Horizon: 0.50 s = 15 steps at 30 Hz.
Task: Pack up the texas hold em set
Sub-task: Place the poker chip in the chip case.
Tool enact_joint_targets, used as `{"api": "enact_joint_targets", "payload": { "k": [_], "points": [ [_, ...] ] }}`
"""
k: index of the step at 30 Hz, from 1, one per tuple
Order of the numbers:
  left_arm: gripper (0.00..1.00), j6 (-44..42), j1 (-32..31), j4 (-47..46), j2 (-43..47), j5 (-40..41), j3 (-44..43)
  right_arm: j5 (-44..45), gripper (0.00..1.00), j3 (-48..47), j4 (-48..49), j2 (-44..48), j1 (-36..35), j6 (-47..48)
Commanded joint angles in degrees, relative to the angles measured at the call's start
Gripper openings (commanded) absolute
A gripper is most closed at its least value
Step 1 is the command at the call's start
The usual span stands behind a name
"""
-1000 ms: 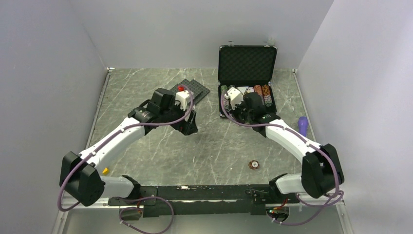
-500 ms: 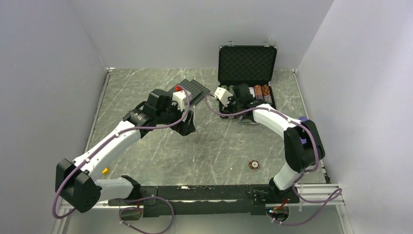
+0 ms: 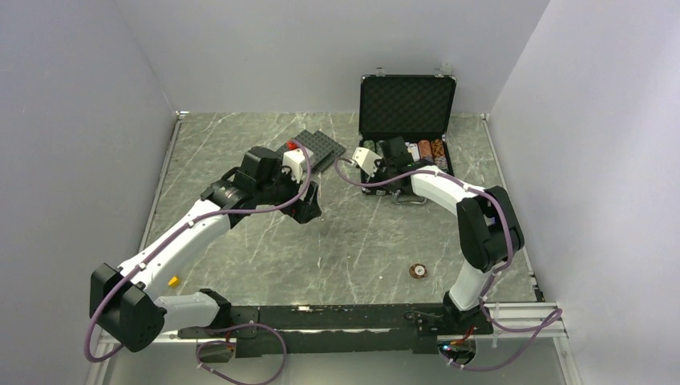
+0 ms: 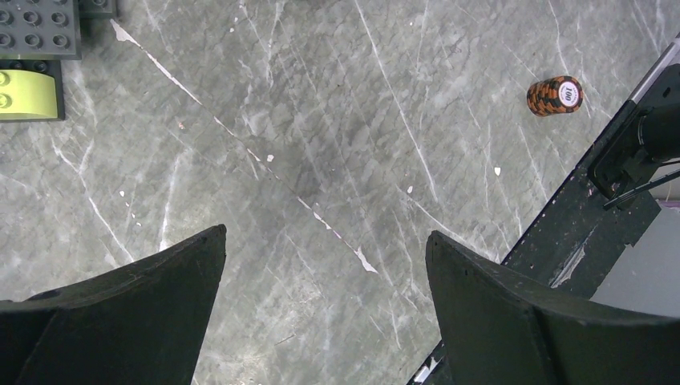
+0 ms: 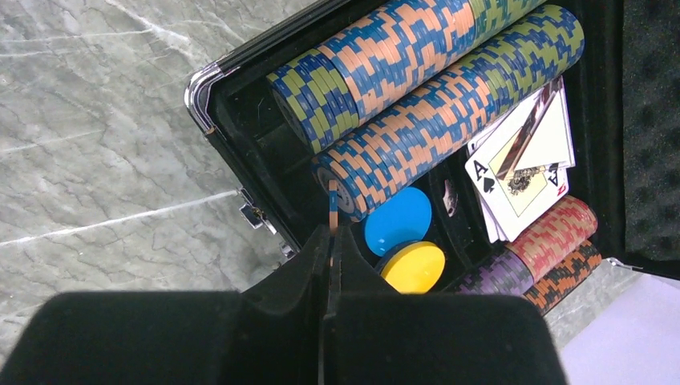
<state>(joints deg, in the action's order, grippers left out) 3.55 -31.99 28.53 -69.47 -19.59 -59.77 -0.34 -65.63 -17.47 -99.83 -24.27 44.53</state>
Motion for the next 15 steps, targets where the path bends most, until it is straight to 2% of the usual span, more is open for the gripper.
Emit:
{"api": "enact_joint_targets", "payload": {
  "k": [1, 7, 15],
  "points": [
    [0.98, -1.4, 0.1, -0.7, 1.5, 0.3, 0.1, 2.0, 0.04, -1.5, 3.6, -0.5, 0.3, 1.5],
    [0.98, -1.3, 0.1, -0.7, 0.9, 0.1, 0.1, 1.8, 0.10, -0.8, 5.9, -0.1, 0.3, 1.0],
    [0.98, -1.4, 0.1, -0.8, 0.6, 0.0, 0.2, 2.6, 0.25, -1.1, 5.7, -0.3, 0.3, 0.5]
  ]
}}
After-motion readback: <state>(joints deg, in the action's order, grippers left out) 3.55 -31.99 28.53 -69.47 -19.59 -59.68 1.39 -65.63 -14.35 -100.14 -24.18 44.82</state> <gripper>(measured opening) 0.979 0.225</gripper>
